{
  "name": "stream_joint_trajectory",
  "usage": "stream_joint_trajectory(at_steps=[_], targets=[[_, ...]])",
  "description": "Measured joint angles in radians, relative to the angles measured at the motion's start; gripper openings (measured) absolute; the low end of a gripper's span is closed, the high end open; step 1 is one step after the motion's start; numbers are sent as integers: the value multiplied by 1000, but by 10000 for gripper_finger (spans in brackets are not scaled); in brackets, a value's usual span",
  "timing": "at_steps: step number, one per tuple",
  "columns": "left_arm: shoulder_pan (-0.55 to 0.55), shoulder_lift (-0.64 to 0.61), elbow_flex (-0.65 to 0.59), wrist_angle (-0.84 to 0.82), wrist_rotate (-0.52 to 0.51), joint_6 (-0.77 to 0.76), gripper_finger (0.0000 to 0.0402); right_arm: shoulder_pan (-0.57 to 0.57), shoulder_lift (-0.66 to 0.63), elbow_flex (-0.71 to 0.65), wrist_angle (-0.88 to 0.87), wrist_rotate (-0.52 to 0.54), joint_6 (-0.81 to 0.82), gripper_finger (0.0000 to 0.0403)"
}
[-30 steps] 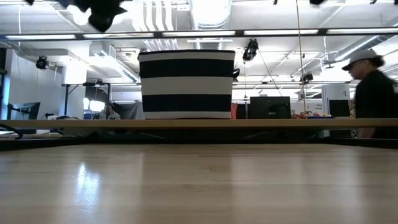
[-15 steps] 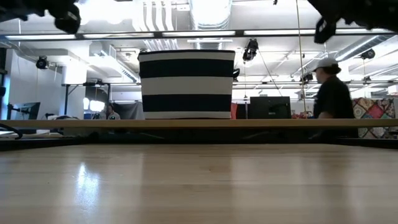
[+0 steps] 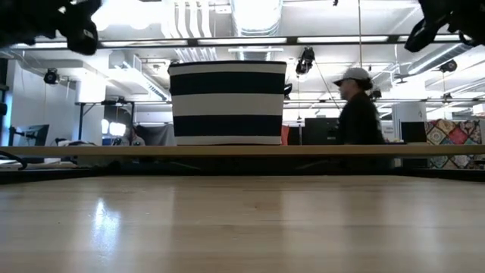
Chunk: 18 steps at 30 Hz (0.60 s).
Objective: Fold Laundry from Bin
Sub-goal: Return to Home Position
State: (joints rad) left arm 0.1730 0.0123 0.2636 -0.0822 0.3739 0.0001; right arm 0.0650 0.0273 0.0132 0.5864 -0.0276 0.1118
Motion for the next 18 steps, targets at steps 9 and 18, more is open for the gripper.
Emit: stream_joint_trajectory(at_steps=[9,18], targets=[[-2,-4,-242,313,-257,-173,125,0,-3,0,-307,1,57,47],[-100,3,-253,246,-301,-188,125,0,38,4,-572,23,71,47]])
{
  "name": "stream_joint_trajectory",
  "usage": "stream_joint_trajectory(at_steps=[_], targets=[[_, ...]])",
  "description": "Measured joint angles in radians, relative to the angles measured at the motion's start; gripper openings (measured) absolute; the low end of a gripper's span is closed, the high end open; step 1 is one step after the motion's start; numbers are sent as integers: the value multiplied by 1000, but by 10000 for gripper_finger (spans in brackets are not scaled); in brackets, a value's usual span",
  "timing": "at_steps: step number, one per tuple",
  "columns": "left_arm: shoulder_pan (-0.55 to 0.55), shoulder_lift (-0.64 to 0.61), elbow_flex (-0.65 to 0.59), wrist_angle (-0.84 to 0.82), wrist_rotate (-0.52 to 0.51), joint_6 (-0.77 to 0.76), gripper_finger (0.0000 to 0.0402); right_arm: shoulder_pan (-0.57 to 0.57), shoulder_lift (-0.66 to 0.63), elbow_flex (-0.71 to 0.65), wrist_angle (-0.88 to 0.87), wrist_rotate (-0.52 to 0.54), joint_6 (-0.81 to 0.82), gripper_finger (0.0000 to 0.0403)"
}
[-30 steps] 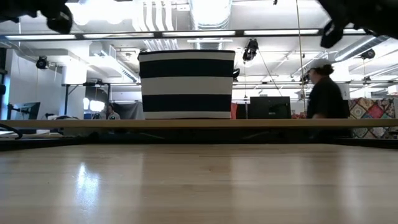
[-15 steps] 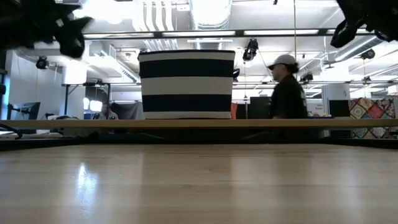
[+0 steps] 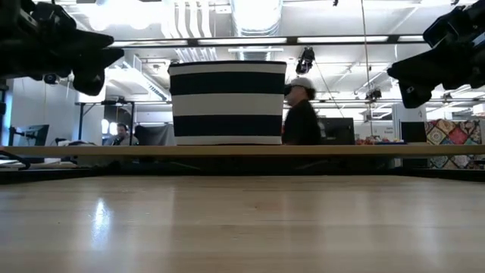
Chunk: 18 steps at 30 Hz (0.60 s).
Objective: Fold Laundry from Bin
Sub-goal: Return to Home Position
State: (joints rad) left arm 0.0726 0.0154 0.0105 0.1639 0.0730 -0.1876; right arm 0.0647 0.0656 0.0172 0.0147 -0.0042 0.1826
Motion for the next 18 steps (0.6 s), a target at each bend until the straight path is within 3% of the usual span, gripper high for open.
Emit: stream_joint_trajectory(at_steps=[8,18], targets=[[-208,33,0,-21,-262,210,125,0,32,9,-13,5,0,47],[-212,28,0,-108,-317,322,125,0,35,10,-12,5,0,47]])
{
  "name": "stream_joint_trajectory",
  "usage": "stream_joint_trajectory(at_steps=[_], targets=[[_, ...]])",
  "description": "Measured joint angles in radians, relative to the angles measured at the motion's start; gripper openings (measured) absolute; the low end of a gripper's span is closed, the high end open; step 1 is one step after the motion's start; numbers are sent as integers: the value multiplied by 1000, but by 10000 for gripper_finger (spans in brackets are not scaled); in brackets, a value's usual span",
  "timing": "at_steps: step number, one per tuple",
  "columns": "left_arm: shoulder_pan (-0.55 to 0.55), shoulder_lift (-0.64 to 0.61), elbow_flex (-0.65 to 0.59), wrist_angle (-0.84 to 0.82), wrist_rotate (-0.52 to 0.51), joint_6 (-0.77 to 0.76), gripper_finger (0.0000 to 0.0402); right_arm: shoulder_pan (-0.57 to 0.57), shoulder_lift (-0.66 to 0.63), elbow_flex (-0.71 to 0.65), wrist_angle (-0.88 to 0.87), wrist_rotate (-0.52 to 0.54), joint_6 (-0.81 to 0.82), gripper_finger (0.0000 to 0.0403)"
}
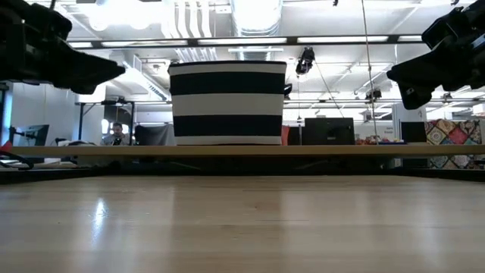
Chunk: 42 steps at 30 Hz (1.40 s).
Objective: Fold Laundry from Bin
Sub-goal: Return to Home Position
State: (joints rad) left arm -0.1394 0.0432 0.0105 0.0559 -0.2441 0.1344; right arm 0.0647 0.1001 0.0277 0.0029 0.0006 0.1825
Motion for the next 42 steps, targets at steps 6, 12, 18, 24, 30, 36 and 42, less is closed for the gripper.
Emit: stream_joint_trajectory(at_steps=[6,12,18,24,30,36,42], targets=[[0,54,11,-2,-9,-11,125,0,0,1,1,0,-1,47],[0,86,13,2,-9,-12,125,0,0,1,1,0,-1,47],[0,113,13,2,-8,-12,125,0,0,2,1,0,0,47],[0,135,13,3,-8,-12,125,0,0,3,1,0,-1,47],[0,152,15,3,-8,-12,125,0,0,3,1,0,-1,47],[0,163,15,3,-8,-12,125,0,0,3,1,0,-1,47],[0,171,15,3,-8,-12,125,0,0,3,1,0,0,47]])
